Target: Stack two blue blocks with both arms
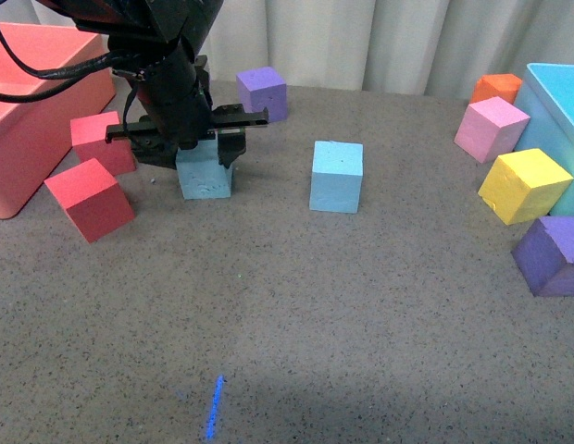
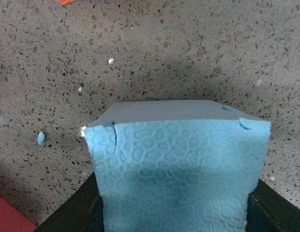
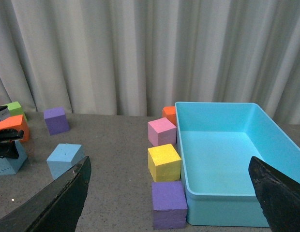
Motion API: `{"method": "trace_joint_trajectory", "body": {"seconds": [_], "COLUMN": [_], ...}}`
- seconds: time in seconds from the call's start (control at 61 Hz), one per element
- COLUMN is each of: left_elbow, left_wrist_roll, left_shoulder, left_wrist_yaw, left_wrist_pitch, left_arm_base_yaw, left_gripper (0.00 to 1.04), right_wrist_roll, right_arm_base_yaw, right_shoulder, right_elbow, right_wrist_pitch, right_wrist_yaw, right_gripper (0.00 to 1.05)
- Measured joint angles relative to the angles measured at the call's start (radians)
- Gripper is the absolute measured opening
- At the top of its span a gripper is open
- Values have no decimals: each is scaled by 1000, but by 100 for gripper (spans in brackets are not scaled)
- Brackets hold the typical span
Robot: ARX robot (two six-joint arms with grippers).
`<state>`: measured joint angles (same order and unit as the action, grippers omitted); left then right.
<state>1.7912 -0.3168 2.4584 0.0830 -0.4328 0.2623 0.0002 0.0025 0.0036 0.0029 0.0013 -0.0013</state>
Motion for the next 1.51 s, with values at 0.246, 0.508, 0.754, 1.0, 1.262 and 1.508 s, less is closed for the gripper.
{"method": "trace_joint_trajectory", "body": {"seconds": [0.246, 0.508, 0.754, 1.0, 1.262, 1.508], "left_elbow": [-104, -113, 13, 163, 235, 264], "left_wrist_roll": [-19, -84, -101, -111, -111, -109], "left_shoulder": [-94, -220, -162, -77, -30, 0], "left_wrist_yaw": [-14, 18, 52, 83, 103, 102], "left_wrist_pitch": [45, 29, -68, -140, -166, -179], "left_arm_base_yaw": [40, 158, 251, 290, 303, 310], "left_gripper": [48, 48, 48, 48, 48, 48], "right_wrist_roll": [0, 0, 0, 0, 0, 0], "right_arm_base_yaw": [0, 0, 0, 0, 0, 0], "right_shoulder": [0, 0, 0, 0, 0, 0], "right_elbow": [0, 0, 0, 0, 0, 0], "right_wrist_pitch": [0, 0, 0, 0, 0, 0], "right_wrist_yaw": [0, 0, 0, 0, 0, 0], "right_gripper": [95, 95, 95, 95, 95, 95]}}
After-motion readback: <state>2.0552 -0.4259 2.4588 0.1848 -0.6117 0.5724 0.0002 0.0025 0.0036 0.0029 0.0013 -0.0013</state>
